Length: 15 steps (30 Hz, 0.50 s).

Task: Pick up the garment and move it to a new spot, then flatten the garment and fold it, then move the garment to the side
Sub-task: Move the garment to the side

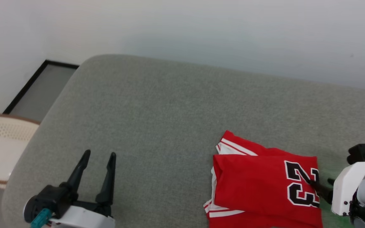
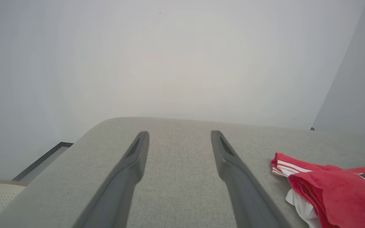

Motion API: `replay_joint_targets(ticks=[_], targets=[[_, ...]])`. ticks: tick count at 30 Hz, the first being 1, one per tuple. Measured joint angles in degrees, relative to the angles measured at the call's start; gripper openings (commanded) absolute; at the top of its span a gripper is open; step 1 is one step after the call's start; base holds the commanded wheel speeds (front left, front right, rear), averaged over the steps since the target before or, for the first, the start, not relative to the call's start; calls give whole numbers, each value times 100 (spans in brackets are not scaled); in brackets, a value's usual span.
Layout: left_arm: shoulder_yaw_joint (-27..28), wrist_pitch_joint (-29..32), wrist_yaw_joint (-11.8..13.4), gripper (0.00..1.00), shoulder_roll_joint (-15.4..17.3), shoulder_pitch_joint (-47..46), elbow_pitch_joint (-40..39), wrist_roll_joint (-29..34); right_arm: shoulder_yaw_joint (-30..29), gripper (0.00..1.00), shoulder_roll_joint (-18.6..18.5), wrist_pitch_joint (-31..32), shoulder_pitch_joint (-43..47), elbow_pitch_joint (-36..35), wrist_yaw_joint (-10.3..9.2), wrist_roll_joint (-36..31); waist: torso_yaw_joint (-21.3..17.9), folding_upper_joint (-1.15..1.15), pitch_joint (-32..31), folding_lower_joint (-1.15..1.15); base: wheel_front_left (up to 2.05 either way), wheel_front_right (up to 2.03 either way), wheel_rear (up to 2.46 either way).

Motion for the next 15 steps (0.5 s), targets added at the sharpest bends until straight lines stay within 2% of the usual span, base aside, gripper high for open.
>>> replay_joint_targets(ticks=[2, 6, 15], targets=[[-57, 0, 0, 100, -35, -73, 29, -13, 89, 100, -2, 572, -153, 175, 0, 189, 60, 0, 117, 0, 0, 0, 0], [-135, 0, 0, 100, -91, -183, 89, -51, 162, 100, 21, 1308, -506, 271, -2, 389, 203, 0, 304, 0, 0, 0, 0], [-266, 0, 0, 100, -163, -310, 234, -157, 69, 100, 90, 2470, -950, 550, -33, 360, 460, 0, 548, 0, 0, 0, 0]])
